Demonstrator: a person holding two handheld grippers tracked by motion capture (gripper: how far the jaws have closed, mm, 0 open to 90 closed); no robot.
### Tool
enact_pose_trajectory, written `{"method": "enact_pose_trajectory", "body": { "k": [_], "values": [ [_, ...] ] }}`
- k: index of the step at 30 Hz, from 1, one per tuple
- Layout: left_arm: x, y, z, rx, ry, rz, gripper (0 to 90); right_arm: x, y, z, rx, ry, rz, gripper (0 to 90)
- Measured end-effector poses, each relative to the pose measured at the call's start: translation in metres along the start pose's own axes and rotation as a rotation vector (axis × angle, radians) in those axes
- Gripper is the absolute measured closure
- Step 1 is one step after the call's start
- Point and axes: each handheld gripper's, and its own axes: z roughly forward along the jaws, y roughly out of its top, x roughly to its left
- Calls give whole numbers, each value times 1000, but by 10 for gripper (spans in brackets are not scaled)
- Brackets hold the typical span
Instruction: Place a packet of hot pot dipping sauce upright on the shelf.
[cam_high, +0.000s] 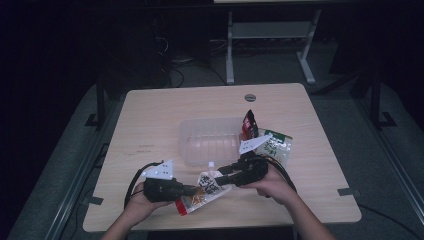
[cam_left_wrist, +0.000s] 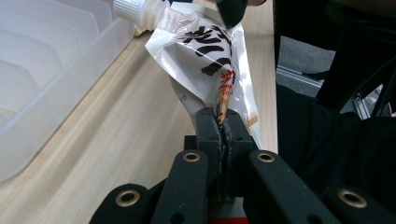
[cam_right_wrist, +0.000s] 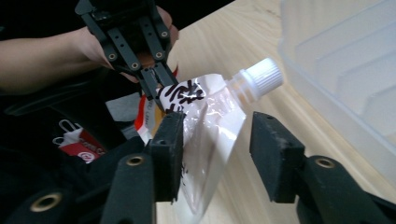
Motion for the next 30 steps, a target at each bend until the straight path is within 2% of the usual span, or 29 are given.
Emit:
{"method": "enact_pose_trajectory", "body": {
  "k": [3, 7, 15, 20, 24, 28, 29, 30],
  "values": [
    [-1, 1, -1, -11, -1, 17, 880, 1, -2, 2, 16, 31, 3, 578],
    [-2, 2, -1, -12, -4, 27, 880, 2, -5, 5, 41, 56, -6, 672],
    [2, 0, -1, -12, -5, 48, 876, 4, -7, 6, 37, 113, -6, 828],
    [1, -1, 4, 13, 5, 71, 851, 7, -8, 7, 46, 110, -54, 886],
    [3, -1, 6, 31, 32, 52, 788, 9, -8, 7, 35, 97, -63, 896],
    [7, -3, -1, 0, 76, 16, 641, 8, -9, 3, 29, 74, -58, 898],
    [9, -4, -7, -21, 84, 7, 640, 8, -9, 2, 26, 68, -55, 898],
    [10, -5, -11, -37, 90, 3, 684, 8, -9, -1, 19, 69, -52, 898]
  ]
}}
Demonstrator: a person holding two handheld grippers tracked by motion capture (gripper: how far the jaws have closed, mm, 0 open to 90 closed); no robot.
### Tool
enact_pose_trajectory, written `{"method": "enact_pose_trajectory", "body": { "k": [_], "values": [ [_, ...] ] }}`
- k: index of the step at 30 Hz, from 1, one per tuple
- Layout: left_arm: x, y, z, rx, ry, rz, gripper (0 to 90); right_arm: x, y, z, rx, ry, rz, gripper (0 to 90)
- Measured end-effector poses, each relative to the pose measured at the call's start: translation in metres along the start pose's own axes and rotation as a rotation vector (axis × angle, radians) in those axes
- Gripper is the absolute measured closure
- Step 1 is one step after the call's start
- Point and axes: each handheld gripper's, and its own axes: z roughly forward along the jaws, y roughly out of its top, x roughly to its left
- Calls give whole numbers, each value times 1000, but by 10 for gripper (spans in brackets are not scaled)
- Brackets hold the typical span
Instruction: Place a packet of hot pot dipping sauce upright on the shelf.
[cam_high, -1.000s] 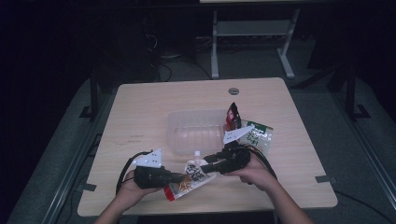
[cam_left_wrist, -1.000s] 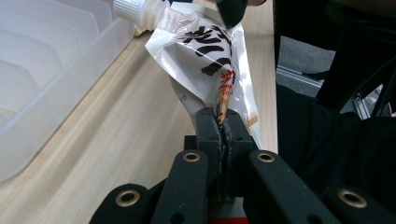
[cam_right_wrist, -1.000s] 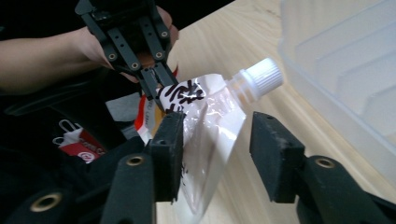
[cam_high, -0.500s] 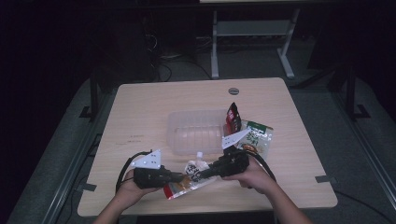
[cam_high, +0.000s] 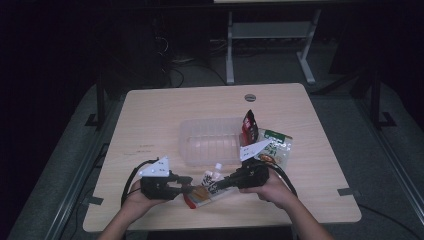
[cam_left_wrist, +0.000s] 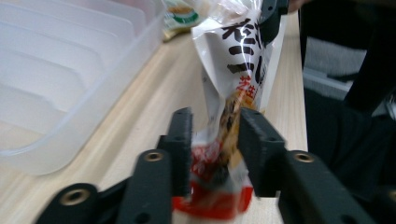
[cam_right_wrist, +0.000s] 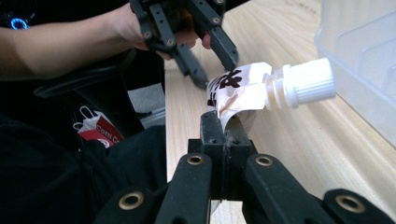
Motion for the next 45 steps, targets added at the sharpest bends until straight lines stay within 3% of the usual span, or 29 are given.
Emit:
{"method": "enact_pose_trajectory", "body": {
  "k": [2, 4, 10, 14, 19, 26, 33, 38, 45],
  "values": [
    [2, -1, -5, -8, 7, -16, 767, 0, 0, -3, -19, -6, -19, 898],
    [4, -3, -5, 7, 18, -37, 790, 1, 1, -7, -22, -6, -29, 899],
    [8, -4, -3, 36, 47, -52, 673, 6, 3, -16, -48, -2, -51, 899],
    [10, -7, -5, 22, 52, -64, 649, 7, 3, -20, -46, -5, -64, 900],
    [12, -9, -5, 54, 33, -64, 592, 10, 5, -24, -50, -5, -84, 900],
    [13, -10, -4, 63, 52, -66, 549, 13, 9, -29, -70, -16, -89, 900],
    [12, -12, -6, 83, 69, -67, 457, 12, 13, -46, -140, -72, -82, 899],
    [12, -16, -5, 111, 79, -45, 383, 11, 16, -56, -172, -115, -67, 899],
    [11, -18, -2, 126, 69, -66, 362, 9, 22, -66, -210, -175, -65, 900]
  ]
}}
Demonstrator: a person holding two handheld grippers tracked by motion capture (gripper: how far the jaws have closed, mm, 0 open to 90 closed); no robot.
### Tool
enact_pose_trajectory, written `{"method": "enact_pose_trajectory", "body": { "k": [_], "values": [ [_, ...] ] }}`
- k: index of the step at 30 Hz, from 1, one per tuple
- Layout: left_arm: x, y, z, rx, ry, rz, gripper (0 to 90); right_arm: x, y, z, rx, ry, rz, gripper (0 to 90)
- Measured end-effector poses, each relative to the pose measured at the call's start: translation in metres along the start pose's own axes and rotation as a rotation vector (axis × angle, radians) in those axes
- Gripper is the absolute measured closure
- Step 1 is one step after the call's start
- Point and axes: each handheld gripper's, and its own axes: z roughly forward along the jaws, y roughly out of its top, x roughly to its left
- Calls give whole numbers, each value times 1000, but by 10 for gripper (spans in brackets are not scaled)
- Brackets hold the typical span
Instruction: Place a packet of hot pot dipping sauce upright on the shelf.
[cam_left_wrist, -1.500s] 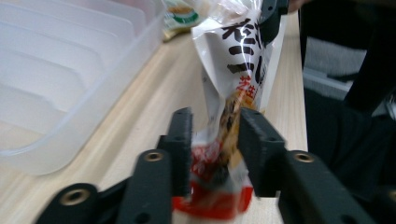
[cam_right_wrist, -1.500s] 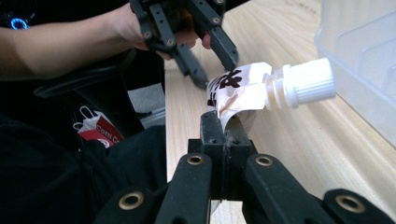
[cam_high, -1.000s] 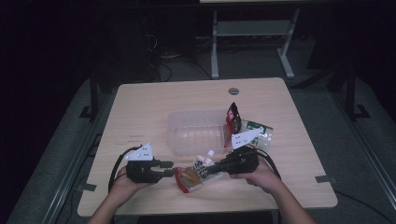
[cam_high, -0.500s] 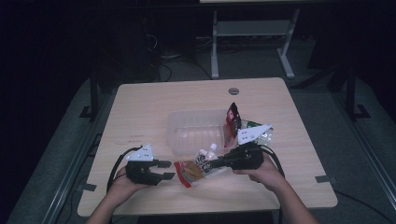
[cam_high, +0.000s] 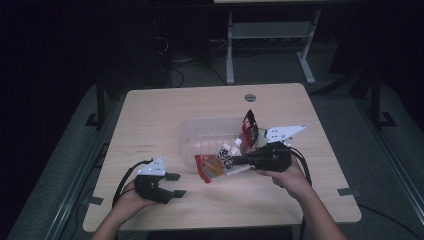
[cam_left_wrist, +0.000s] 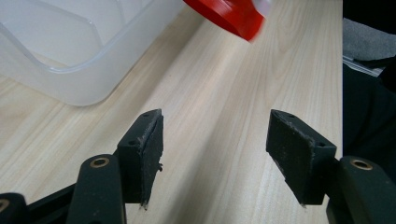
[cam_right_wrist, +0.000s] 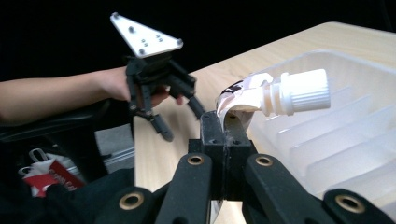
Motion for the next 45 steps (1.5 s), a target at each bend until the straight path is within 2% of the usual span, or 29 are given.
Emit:
{"method": "enact_pose_trajectory", "body": {
  "k": [14, 19, 24, 30, 39, 45],
  "values": [
    [0, -1, 1, 25, 1, 14, 343, -12, 24, -10, -23, -141, 17, 899],
    [-2, -1, 3, 23, 0, 5, 337, -20, 34, -9, -11, -190, 37, 900],
    [-2, -1, 3, 31, -4, 12, 337, -26, 43, -5, 4, -245, 49, 900],
    [-2, -1, 2, 31, -6, 14, 337, -35, 47, -1, 6, -282, 70, 900],
    [-2, -2, 4, 38, -11, 13, 333, -40, 45, -5, 22, -340, 90, 899],
    [-2, -2, 4, 41, -11, 14, 330, -42, 41, 2, 44, -334, 102, 898]
  ]
}}
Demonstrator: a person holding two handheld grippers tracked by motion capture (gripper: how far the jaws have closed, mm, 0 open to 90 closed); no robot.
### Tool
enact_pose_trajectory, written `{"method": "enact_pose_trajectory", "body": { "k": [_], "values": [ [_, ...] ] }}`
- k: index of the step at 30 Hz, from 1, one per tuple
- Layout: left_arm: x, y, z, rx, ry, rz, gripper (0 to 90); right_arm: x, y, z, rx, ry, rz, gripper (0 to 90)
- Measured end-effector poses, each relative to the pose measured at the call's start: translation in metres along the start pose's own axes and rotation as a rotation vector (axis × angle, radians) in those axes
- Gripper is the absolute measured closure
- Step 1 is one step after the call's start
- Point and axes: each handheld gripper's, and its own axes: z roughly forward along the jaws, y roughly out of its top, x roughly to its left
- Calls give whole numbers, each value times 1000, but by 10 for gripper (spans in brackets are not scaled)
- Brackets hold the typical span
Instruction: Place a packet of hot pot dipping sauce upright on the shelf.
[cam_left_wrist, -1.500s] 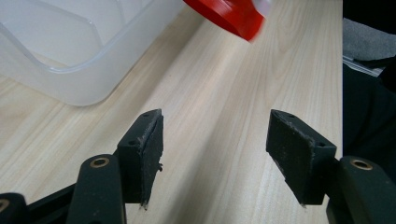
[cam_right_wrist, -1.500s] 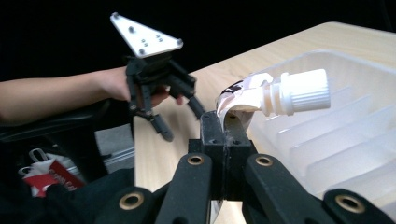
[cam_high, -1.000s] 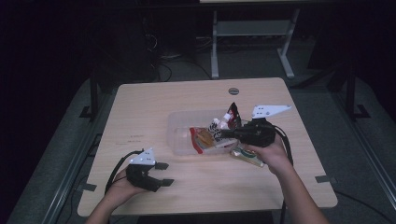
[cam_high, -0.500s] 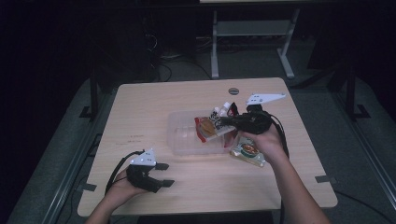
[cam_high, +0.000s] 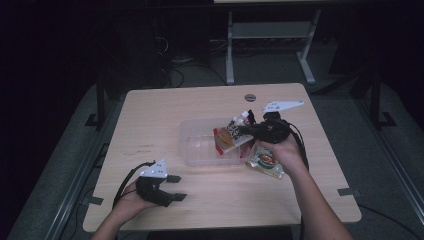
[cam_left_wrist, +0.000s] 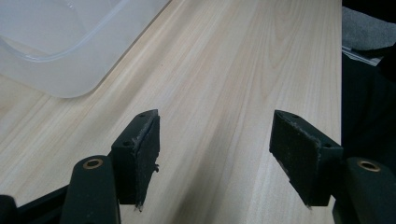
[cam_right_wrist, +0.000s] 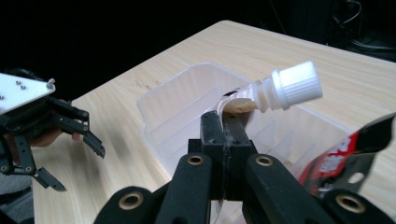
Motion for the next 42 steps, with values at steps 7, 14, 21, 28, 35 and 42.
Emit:
{"method": "enact_pose_trajectory", "body": {
  "k": [7, 14, 21, 28, 35, 42],
  "values": [
    [-1, 0, 1, 9, -6, 2, 325, 3, 0, 8, 15, 3, -7, 896],
    [-1, 0, 2, 13, -9, 0, 318, 4, 1, 16, 17, 13, -8, 896],
    [-1, 0, 3, 23, -13, 10, 315, 3, 2, 25, 18, 21, 3, 895],
    [-2, 0, 4, 26, -17, 12, 311, 3, 3, 37, 23, 14, 0, 890],
    [-2, 0, 4, 31, -19, 17, 311, 6, 3, 45, 34, -5, -9, 779],
    [-3, -1, 5, 33, -20, 15, 311, 9, 2, 40, 37, -25, -10, 513]
  ]
}}
